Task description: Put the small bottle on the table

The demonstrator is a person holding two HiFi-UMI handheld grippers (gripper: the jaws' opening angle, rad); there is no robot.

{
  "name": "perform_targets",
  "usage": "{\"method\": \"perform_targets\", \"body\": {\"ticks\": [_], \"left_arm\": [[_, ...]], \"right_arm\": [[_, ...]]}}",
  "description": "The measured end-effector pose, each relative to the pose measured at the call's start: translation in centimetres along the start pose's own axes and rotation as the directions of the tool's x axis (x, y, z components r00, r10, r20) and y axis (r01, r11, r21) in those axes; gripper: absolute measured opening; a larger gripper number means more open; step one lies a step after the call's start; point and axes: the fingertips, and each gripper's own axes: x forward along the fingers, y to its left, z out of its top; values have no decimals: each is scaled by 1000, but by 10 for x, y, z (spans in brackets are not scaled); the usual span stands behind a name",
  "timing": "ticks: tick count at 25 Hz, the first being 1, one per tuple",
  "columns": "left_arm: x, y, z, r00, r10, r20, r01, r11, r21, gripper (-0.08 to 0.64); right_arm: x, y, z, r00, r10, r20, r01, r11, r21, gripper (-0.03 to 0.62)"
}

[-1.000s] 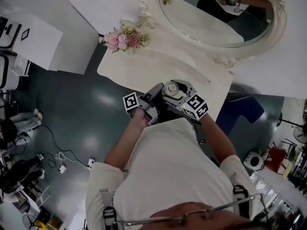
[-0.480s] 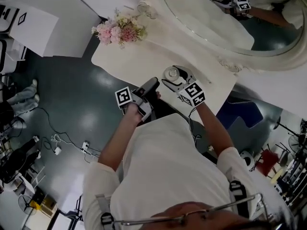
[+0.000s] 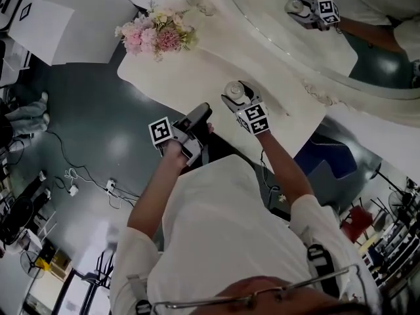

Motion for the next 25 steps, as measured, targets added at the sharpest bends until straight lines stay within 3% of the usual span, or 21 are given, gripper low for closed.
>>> {"method": "perform_targets", "body": {"ticks": [8, 25], "left_arm": [[-2, 11, -2, 999, 14, 35, -14, 1000, -15, 299], [8, 19, -5, 999, 42, 21, -42, 999, -20, 299]], "right_arm": [[28, -23, -43, 997, -30, -66, 32, 999, 35, 342], [42, -35, -63, 994, -86, -68, 92, 993, 80, 344]]}}
